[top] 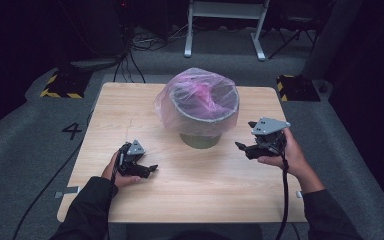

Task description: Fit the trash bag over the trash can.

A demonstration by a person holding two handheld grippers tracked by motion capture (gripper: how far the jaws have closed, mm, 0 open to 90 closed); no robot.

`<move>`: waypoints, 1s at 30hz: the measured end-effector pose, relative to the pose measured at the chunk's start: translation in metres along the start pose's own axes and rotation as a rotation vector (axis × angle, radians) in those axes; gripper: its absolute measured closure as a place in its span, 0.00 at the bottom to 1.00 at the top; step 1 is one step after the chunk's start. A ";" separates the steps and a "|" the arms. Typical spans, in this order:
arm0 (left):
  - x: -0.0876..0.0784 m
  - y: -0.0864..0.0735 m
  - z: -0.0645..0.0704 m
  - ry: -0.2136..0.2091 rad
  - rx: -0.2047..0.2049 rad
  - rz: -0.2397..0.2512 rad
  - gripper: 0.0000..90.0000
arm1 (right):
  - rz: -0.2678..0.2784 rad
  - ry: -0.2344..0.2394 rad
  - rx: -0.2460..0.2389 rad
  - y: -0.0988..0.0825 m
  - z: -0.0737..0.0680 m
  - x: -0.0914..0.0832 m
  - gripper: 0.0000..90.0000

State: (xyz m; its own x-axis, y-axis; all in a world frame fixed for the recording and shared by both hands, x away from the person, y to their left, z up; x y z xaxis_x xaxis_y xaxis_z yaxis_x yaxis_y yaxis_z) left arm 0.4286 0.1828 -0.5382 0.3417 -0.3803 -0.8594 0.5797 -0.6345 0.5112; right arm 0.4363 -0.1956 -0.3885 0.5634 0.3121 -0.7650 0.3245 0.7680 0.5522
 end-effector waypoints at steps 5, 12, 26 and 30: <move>0.000 0.000 0.000 0.000 0.000 0.000 0.22 | -0.021 0.004 0.002 -0.013 -0.006 0.008 0.23; 0.000 0.000 0.000 0.000 0.000 0.000 0.22 | -0.057 -0.002 0.004 -0.030 -0.010 0.019 0.23; 0.000 0.000 0.000 0.000 0.000 0.000 0.22 | -0.164 0.006 0.021 -0.083 -0.024 0.055 0.23; 0.000 0.000 0.000 -0.001 -0.001 0.000 0.22 | -0.181 0.010 0.033 -0.097 -0.026 0.061 0.23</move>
State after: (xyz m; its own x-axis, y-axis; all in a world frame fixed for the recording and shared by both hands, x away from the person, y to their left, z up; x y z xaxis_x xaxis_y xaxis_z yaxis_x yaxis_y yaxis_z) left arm 0.4285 0.1828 -0.5382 0.3404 -0.3809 -0.8597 0.5806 -0.6340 0.5109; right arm 0.4193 -0.2360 -0.4974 0.4861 0.1759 -0.8560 0.4450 0.7932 0.4157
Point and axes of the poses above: each handheld gripper's, and its own axes: x roughly forward along the jaws, y roughly out of its top, z roughly to its right, the point moved 5 cm from there along x, roughly forward along the jaws, and after that the axes turned 15 degrees about -z, right-handed, at the moved point
